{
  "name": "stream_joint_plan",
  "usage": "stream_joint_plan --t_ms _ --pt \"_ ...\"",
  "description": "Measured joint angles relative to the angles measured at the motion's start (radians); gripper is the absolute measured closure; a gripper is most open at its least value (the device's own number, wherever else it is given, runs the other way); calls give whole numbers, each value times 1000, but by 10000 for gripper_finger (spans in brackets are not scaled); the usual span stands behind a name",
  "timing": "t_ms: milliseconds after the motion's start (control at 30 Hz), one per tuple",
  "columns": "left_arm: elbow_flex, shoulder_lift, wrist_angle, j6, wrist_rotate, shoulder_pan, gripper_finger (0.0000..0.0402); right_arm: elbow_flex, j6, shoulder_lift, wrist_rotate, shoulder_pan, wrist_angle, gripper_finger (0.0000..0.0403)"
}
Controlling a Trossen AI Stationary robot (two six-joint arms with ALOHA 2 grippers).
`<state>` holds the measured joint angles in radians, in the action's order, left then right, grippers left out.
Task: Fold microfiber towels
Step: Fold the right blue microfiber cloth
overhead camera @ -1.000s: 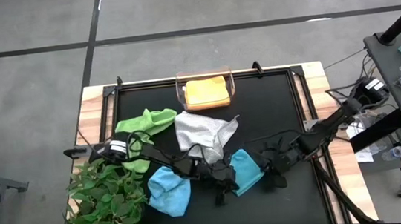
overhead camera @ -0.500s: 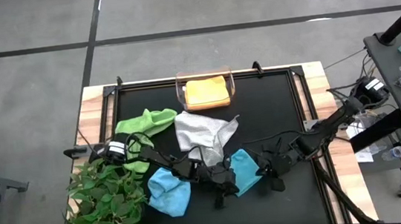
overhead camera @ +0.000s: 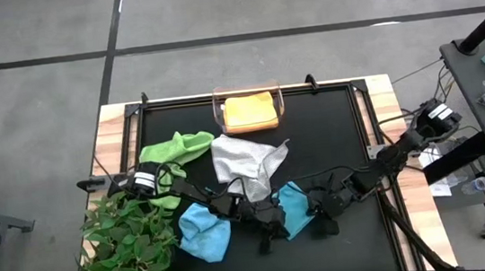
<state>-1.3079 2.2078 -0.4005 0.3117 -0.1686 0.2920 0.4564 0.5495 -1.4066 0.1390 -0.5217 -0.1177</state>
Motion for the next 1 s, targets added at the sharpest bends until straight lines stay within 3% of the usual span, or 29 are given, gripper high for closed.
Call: stream_joint_plan --t_ms 300,600,800,1000 --pt "0 -4 31 24 -2 0 402 -5 0 84 -9 0 65 394" --pt "1 -97 257 -10 23 -5 402 1 -56 168 79 22 94 394" --pt "1 -182 456 -120 156 -11 402 26 -153 159 133 103 82 394" --pt "4 -201 495 -212 327 -16 402 25 -226 137 204 190 32 394"
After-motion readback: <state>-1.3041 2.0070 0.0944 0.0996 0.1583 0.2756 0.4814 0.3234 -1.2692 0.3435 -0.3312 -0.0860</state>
